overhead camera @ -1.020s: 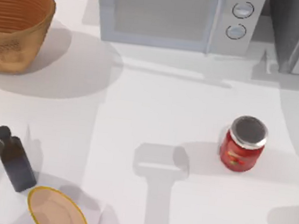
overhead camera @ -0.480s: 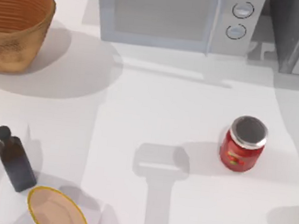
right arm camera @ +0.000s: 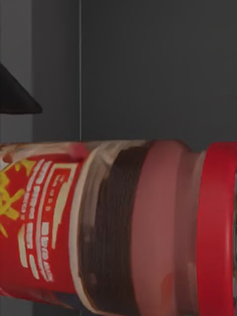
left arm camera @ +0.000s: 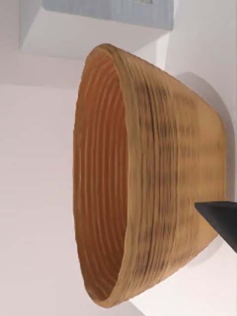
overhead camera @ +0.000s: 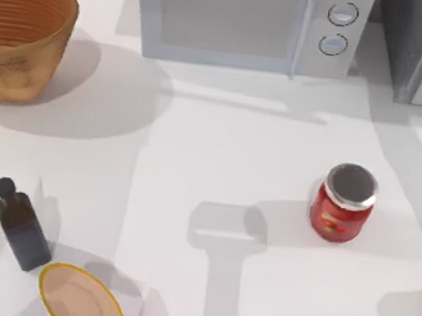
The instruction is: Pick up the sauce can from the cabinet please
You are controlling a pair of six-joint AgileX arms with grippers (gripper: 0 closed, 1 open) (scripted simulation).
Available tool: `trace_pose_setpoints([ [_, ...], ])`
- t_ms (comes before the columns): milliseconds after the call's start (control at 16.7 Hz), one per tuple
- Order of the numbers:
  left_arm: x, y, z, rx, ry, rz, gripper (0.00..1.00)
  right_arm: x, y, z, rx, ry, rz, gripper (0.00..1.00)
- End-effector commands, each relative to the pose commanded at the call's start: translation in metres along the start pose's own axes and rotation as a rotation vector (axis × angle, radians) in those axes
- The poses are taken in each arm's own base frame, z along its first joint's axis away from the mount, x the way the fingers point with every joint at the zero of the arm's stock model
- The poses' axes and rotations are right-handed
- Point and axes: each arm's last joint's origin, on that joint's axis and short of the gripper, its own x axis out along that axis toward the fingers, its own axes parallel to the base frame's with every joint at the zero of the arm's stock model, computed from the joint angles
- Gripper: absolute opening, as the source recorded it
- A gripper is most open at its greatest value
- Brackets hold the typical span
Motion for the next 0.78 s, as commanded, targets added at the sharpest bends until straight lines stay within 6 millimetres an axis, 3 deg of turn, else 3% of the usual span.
trace_pose_setpoints([
  [420,0.000,0.000,0.000,0.000,0.000,0.000,1.00,0.011,0.004,-0.001,0.000,0.003,-0.007,1.00],
  [780,0.000,0.000,0.000,0.000,0.000,0.000,1.00,0.055,0.005,0.000,0.000,0.001,-0.006,1.00],
])
